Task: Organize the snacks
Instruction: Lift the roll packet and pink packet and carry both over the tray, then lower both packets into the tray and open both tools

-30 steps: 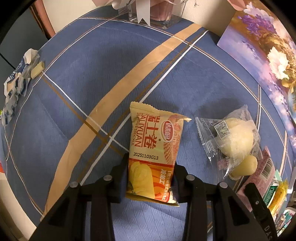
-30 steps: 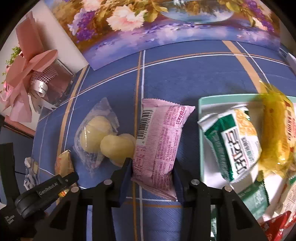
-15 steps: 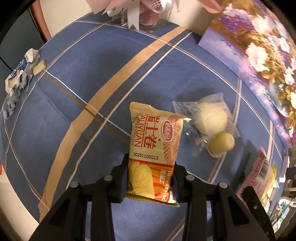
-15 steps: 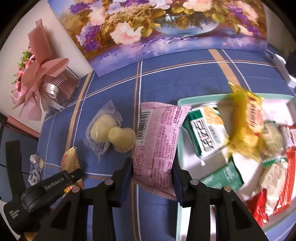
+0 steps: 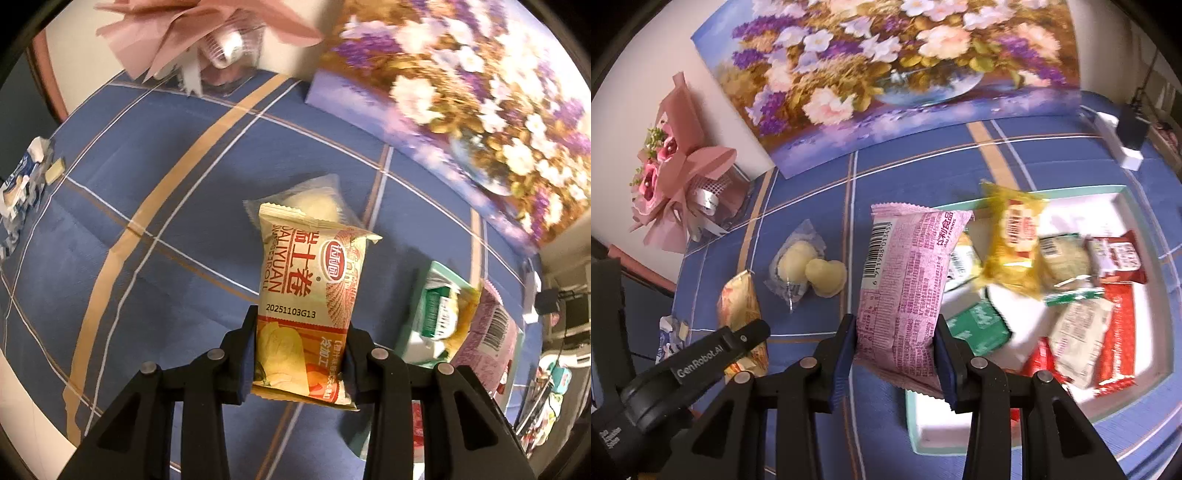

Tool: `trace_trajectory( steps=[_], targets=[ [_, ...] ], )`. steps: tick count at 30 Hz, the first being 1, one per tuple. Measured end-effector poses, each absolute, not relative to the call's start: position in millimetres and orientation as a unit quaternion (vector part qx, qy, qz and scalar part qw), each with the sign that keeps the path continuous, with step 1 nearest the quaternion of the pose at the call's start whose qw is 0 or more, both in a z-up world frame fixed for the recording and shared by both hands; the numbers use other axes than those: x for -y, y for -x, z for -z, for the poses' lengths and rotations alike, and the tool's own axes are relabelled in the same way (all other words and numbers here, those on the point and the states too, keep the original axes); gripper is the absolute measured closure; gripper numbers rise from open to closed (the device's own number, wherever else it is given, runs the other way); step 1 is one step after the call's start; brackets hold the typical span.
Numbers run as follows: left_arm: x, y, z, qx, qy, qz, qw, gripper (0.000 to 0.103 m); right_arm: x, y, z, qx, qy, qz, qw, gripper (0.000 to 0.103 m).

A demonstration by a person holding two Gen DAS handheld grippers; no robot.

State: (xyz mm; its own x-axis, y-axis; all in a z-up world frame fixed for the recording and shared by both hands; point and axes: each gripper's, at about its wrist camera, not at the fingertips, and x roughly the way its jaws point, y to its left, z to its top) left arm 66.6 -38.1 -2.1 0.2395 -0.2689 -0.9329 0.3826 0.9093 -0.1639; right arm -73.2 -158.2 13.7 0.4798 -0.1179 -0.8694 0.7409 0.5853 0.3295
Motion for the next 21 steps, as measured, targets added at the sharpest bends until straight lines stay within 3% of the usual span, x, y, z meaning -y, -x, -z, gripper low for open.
trace_trajectory(
  steps=[21],
  targets=[
    [120.5, 34.5, 4.7, -0.556, -0.146, 0.302, 0.76, 0.063, 247.8, 195.7, -9.4, -0.393, -0.438, 0.389, 0.708, 0.06]
  ],
)
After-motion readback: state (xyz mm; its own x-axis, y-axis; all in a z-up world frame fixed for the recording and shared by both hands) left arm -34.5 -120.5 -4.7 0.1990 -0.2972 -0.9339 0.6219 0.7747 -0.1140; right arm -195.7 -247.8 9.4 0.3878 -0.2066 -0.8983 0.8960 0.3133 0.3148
